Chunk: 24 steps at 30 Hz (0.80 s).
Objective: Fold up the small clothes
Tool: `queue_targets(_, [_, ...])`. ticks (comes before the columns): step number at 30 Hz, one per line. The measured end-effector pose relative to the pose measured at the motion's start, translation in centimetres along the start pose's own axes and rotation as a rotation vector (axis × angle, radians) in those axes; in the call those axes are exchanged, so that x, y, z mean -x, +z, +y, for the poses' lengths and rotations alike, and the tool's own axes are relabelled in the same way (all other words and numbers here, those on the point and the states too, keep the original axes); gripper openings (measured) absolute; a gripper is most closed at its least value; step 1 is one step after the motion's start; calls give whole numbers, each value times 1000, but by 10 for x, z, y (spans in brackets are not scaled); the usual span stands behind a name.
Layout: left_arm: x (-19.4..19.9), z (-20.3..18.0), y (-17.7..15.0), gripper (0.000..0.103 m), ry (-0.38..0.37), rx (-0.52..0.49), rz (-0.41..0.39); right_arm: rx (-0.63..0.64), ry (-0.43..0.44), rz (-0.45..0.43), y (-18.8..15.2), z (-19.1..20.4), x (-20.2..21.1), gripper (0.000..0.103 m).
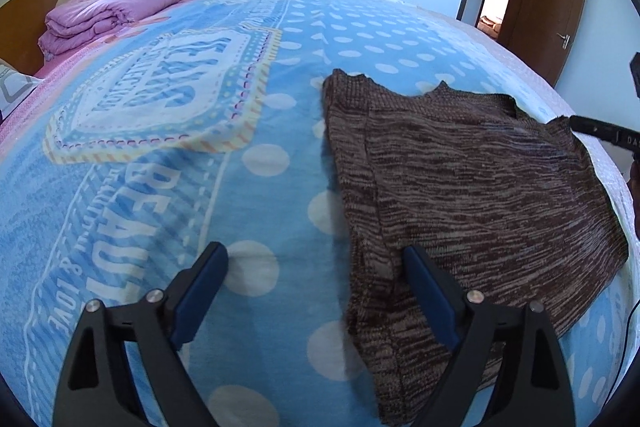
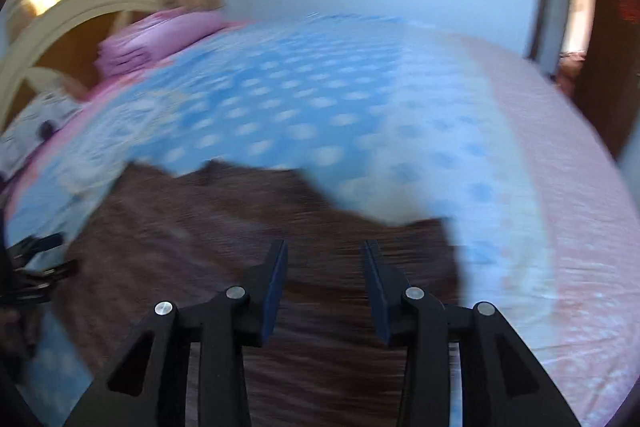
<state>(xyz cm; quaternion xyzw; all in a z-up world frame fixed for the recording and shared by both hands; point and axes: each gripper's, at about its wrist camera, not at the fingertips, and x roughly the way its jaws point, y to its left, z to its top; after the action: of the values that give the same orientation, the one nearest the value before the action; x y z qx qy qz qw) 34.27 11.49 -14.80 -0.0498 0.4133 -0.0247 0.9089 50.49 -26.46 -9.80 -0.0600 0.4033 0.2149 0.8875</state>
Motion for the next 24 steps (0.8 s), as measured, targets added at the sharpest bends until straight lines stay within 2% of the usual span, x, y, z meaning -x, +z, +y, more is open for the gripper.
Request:
queue_targets(2, [0,0,0,94,-1,-3,-3,11,1,55,1,18,-22,38])
queue_targets(4, [0,-1,-1,95,1,-7,0,-17,-13,154,2,26,-57,27])
queue_targets(8, [2,-2,-2,95,26,-10,-15,-54,-89,127,17,28,-88,25])
queue_targets(12, [1,1,-2,96,12,3,-11,-121,-105,123,26,22,-106,24])
queue_targets(15, [1,2,-2,96,6,8,-17,-69,-124,98,25,29,-94,24])
queue_targets(17, [2,3,-2,96,2,15,-22,-85,-116,51,21,26,-77,25])
queue_targets(19, [5,6,-3,96,0,34,-32,-117,-104,-1,15,22,-49,33])
queue_targets(21, [11,11,-6,96,-12,59,-31,-127,-51,-36,2,25,-20,43])
queue_targets(24, [20,16,-17,96,-24,77,-7,-61,-26,-49,-26,38,15,44])
